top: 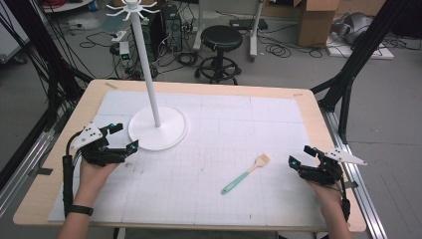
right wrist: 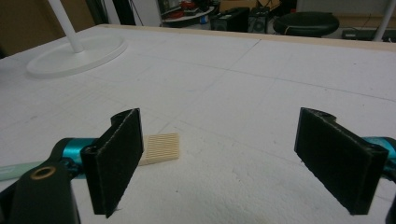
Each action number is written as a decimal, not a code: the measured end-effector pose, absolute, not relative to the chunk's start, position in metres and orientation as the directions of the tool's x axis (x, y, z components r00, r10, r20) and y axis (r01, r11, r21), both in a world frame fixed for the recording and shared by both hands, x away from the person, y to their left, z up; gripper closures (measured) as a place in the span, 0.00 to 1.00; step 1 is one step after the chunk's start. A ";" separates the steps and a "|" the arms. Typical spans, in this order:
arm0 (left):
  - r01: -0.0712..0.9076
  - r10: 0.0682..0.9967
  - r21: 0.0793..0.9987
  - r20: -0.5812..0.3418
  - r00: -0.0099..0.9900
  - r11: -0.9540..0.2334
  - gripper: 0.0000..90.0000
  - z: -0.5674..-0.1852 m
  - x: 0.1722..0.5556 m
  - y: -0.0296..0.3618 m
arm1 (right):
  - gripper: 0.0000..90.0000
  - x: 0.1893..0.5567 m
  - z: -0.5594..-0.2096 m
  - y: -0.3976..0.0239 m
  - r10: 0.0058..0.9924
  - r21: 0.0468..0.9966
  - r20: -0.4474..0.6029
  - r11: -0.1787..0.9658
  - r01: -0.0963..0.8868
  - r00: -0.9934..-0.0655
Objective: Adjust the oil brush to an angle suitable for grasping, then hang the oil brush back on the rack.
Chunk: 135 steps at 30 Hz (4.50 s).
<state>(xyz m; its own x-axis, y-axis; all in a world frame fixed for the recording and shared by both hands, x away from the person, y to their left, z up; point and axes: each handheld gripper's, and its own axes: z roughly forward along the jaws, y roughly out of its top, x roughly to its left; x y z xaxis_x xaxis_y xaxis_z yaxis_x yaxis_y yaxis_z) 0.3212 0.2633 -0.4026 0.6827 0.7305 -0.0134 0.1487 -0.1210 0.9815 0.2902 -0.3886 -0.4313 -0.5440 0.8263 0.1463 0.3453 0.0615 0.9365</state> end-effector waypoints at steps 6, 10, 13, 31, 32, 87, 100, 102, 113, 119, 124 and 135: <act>0.141 0.718 0.982 -0.007 0.696 -0.127 0.14 -0.400 0.321 0.257 | 0.17 0.290 -0.431 -0.389 0.827 0.937 0.145 0.062 0.344 -0.543; 0.145 0.717 0.981 -0.010 0.697 -0.128 0.14 -0.401 0.321 0.257 | 0.17 0.290 -0.431 -0.389 0.826 0.937 0.148 0.059 0.345 -0.544; 0.144 0.718 0.982 -0.010 0.696 -0.125 0.14 -0.401 0.321 0.258 | 0.17 0.290 -0.431 -0.389 0.825 0.936 0.148 0.061 0.346 -0.545; 0.141 0.715 0.982 -0.008 0.699 -0.127 0.14 -0.401 0.321 0.257 | 0.17 0.290 -0.431 -0.388 0.824 0.934 0.151 0.061 0.351 -0.546; 0.141 0.714 0.982 -0.008 0.700 -0.127 0.14 -0.401 0.321 0.257 | 0.17 0.290 -0.431 -0.388 0.824 0.935 0.148 0.063 0.348 -0.547; 0.127 0.714 0.984 -0.001 0.700 -0.123 0.14 -0.394 0.320 0.255 | 0.17 0.326 -0.423 -0.339 0.670 0.912 0.085 0.246 0.329 -0.738; 0.126 0.712 0.984 0.001 0.702 -0.125 0.14 -0.394 0.320 0.255 | 0.17 0.331 -0.436 -0.313 0.527 0.881 0.097 0.349 0.319 -0.844; 0.127 0.713 0.984 0.001 0.702 -0.126 0.14 -0.394 0.320 0.255 | 0.17 0.331 -0.436 -0.308 0.502 0.874 0.098 0.369 0.316 -0.859; 0.124 0.712 0.985 0.000 0.702 -0.123 0.14 -0.394 0.320 0.256 | 0.18 0.336 -0.438 -0.284 0.420 0.837 0.084 0.462 0.293 -0.903; 0.123 0.712 0.985 0.001 0.702 -0.123 0.14 -0.394 0.320 0.257 | 0.19 0.336 -0.442 -0.279 0.400 0.817 0.086 0.496 0.294 -0.912; 0.124 0.712 0.984 0.001 0.702 -0.124 0.14 -0.394 0.320 0.256 | 0.19 0.336 -0.442 -0.279 0.391 0.816 0.086 0.500 0.290 -0.917; 0.125 0.710 0.984 0.001 0.704 -0.126 0.14 -0.394 0.320 0.257 | 0.27 0.335 -0.448 -0.274 0.341 0.785 0.101 0.550 0.285 -0.935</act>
<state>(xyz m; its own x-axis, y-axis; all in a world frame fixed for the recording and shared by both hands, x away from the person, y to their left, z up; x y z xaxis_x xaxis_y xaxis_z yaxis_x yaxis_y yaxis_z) 0.3202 0.2566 -0.3939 0.7040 0.7102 0.0014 0.1253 -0.1261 0.9841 0.3347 -0.2737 -0.4484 -0.9346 0.3411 0.1008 0.2853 0.5496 0.7852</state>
